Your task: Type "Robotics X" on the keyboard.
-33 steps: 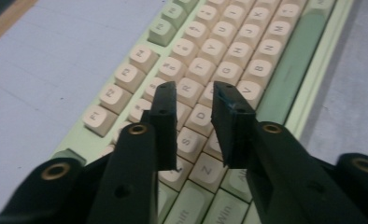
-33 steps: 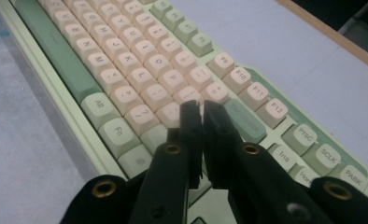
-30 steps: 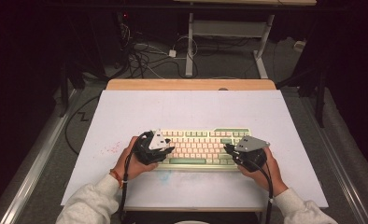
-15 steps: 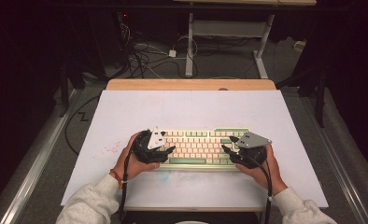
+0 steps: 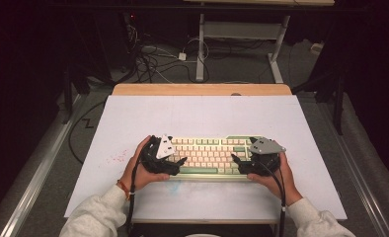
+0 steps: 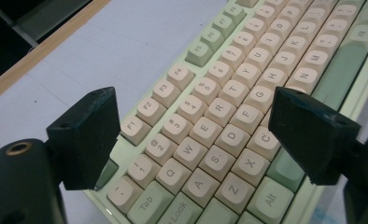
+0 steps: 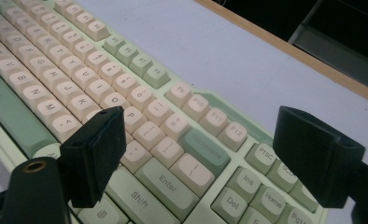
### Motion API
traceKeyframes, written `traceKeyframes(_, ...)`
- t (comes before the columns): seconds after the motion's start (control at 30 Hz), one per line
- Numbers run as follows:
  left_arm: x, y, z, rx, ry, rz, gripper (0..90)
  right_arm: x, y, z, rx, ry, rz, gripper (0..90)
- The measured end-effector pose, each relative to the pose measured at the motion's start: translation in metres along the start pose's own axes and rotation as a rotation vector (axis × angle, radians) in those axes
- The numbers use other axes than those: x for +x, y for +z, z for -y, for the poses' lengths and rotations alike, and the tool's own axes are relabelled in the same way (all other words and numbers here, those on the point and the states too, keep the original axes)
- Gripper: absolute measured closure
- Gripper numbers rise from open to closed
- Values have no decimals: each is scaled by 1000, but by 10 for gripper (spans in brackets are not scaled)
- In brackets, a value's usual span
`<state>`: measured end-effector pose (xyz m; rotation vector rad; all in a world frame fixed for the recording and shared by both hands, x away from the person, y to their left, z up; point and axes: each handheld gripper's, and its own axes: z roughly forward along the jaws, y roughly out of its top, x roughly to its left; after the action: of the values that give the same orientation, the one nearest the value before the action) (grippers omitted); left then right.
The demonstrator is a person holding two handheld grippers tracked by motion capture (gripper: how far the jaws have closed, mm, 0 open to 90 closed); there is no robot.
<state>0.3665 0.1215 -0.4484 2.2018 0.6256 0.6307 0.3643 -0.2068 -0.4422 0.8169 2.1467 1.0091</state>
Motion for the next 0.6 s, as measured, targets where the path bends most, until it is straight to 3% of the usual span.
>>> traceKeyframes(0.1, -1, 1, 0, -1, 6, -7, 158, 2, 1, 0, -10, 3, 24, 173)
traceKeyframes(0.2, -2, 1, 0, 1, 13, -6, 158, 5, 4, -1, 18, -13, 72, 184)
traceKeyframes(0.4, -4, 3, -1, 16, 33, -25, 158, 7, 4, -2, 5, -22, 62, 194)
traceKeyframes(0.6, -2, -1, -1, -4, 38, -44, 171, 8, 5, -6, -3, -37, 56, 195)
